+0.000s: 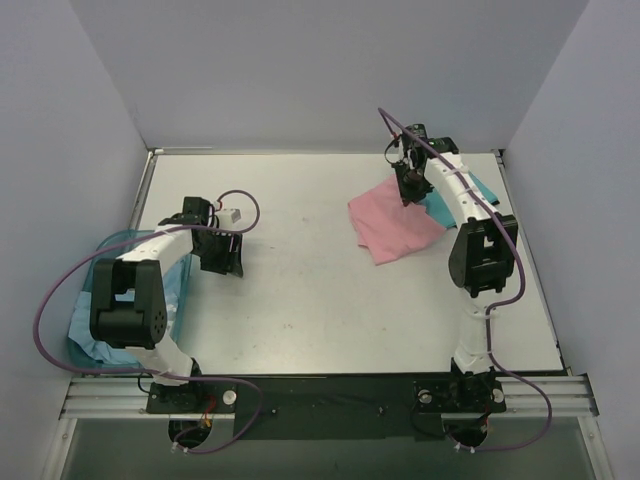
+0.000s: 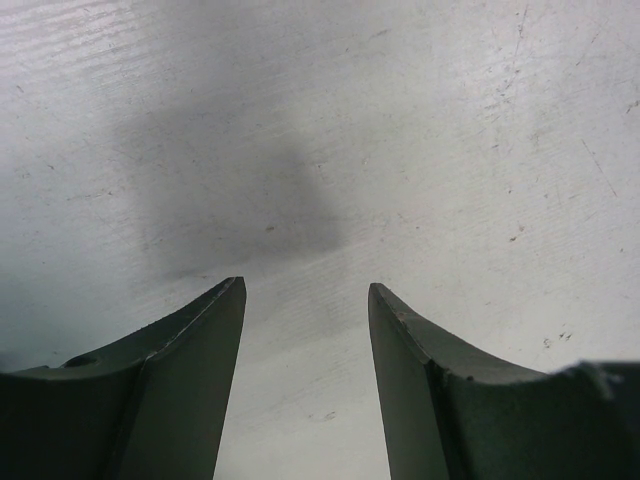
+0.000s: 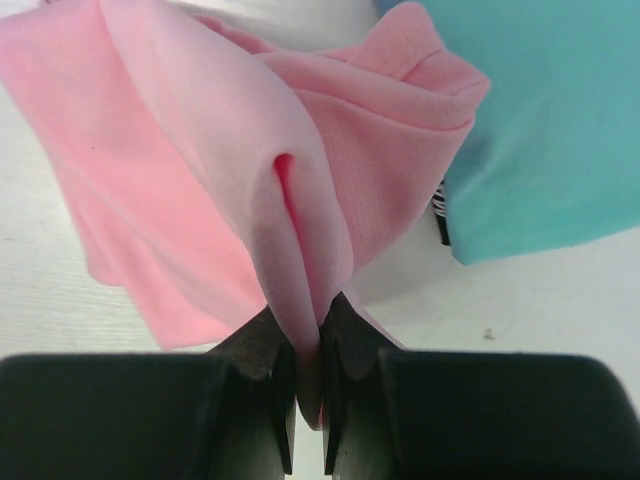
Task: Fold and stack the t-shirts
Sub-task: Put the neatly folded tshirt into the corner of the board with the right arm
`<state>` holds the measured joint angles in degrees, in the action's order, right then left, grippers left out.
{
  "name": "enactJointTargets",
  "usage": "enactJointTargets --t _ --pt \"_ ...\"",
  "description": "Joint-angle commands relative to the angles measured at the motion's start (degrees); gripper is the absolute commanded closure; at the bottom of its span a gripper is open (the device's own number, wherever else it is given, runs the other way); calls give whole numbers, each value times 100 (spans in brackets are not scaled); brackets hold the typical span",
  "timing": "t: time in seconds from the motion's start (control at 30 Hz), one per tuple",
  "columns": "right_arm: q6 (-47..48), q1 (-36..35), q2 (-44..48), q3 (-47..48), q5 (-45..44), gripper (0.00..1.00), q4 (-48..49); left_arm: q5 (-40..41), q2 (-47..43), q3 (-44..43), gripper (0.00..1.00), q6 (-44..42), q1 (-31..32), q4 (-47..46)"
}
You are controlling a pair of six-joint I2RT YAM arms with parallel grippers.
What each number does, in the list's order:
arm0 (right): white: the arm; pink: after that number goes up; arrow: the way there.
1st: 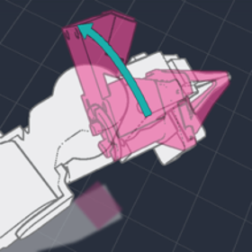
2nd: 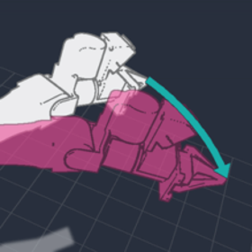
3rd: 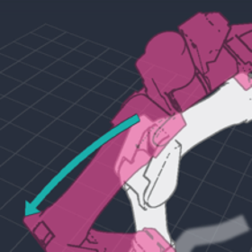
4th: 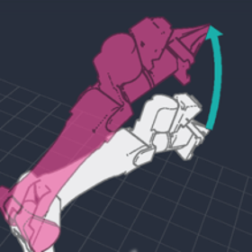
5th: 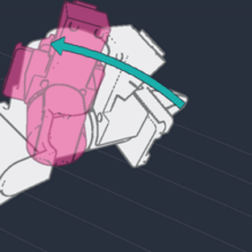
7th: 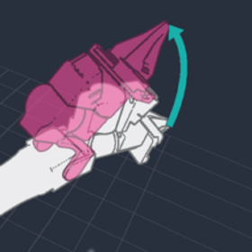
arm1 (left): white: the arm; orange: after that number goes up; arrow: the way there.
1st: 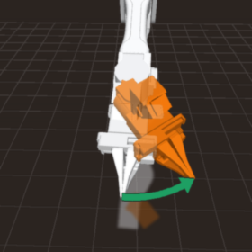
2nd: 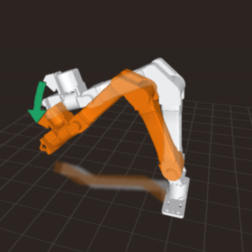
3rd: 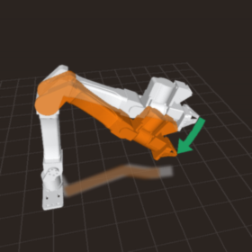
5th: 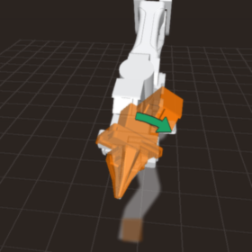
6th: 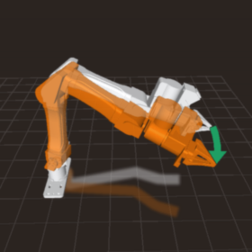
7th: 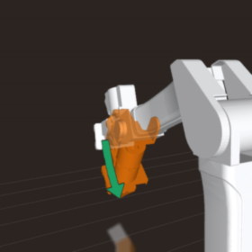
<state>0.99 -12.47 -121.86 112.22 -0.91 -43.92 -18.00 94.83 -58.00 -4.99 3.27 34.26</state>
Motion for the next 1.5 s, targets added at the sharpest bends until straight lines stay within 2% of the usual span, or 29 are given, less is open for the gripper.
enactJointTargets --t 0.0,0.2,0.4,0.57,0.67,0.83,0.87,0.9,0.97,1.03,1.2,1.33,1.37,1.4,1.43,1.47 --pt "-923 -45 -153 327 722 100 -90 -81 -298 -80 37 -45 -2 -60" --pt "-2260 -1 48 -419 1179 100 348 -90 -316 -71 37 -54 -2 -42" --pt "-3807 209 934 -2510 1699 100 1745 -90 -333 -54 37 -63 -2 -51" --pt "-4931 201 1577 -4286 1638 100 2773 -107 -324 -54 37 -63 -10 -69" --pt "-5231 210 1946 -5015 1357 100 3012 -133 -316 -63 37 -63 -10 -69" --pt "-5311 210 2307 -5570 1330 100 3039 -151 -324 -63 37 -54 -2 -78" --pt "-5294 210 2334 -5649 1365 98 3004 -151 -324 -71 37 -54 -2 -86" --pt "-5276 210 2430 -5755 1391 91 3003 -151 -333 -71 37 -54 -2 -86" --pt "-5198 236 2588 -5939 1392 62 2881 -151 -351 -80 37 -54 -2 -69" --pt "-5066 306 2816 -6089 1304 49 2680 -151 -359 -80 37 -63 -2 -69" --pt "-4057 841 3362 -5994 953 41 2073 -151 -386 -71 37 -81 -2 -60" --pt "-2264 887 3118 -4958 855 33 1466 -169 -377 -89 37 -89 -2 -60" --pt "-1653 878 3012 -4512 951 20 1300 -160 -368 -98 37 -89 -2 -51" --pt "-1342 852 2767 -4308 1178 18 1211 -151 -360 -106 37 -98 -2 -60" --pt "-886 825 2617 -3844 1250 8 993 -125 -368 -115 37 -107 -2 -34" --pt "-586 738 2354 -3431 1425 7 930 -107 -377 -115 37 -116 7 -25"
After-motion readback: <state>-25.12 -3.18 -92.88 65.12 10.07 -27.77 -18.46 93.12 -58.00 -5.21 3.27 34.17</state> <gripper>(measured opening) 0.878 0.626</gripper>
